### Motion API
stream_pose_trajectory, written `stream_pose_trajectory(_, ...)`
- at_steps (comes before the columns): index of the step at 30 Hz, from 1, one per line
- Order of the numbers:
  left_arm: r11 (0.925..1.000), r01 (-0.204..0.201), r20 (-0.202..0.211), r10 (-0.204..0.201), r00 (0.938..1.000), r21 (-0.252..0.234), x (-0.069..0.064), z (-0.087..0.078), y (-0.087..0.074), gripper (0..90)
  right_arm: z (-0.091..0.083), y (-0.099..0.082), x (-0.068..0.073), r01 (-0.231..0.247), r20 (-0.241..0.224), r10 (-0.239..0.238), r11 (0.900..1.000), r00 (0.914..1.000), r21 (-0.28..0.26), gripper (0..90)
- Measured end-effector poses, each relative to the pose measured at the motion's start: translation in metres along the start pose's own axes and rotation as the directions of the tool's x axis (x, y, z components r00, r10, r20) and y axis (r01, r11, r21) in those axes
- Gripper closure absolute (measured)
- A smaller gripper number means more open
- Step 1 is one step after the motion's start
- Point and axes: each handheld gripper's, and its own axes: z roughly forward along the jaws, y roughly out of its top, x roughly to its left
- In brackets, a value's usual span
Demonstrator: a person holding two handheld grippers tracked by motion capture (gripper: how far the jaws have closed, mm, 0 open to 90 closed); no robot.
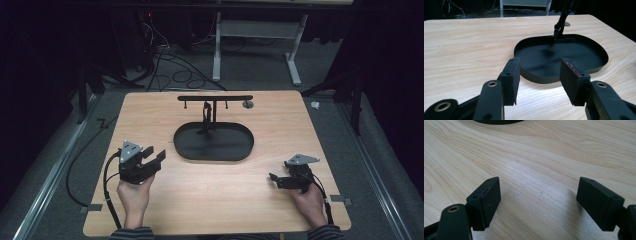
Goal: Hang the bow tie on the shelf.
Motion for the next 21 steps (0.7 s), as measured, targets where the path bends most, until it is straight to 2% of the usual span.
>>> stream_pose_trajectory(2,0.9999,0.011,0.008,-0.011,0.9999,-0.001,0.000,0.000,-0.001,51.0,0.000,0.000,0.000,0.000,0.000,0.000,1.0000,1.0000,0.000,20.6)
stream_pose_trajectory(11,0.9999,0.012,0.013,-0.013,0.9998,0.008,-0.003,0.000,-0.007,50.7,0.000,0.000,0.000,0.000,0.000,0.000,1.0000,1.0000,0.000,20.6)
stream_pose_trajectory(21,0.9996,0.020,0.007,-0.020,0.9998,0.021,-0.005,0.002,-0.018,50.7,0.000,0.000,0.000,0.000,0.000,0.000,1.0000,1.0000,0.000,20.6)
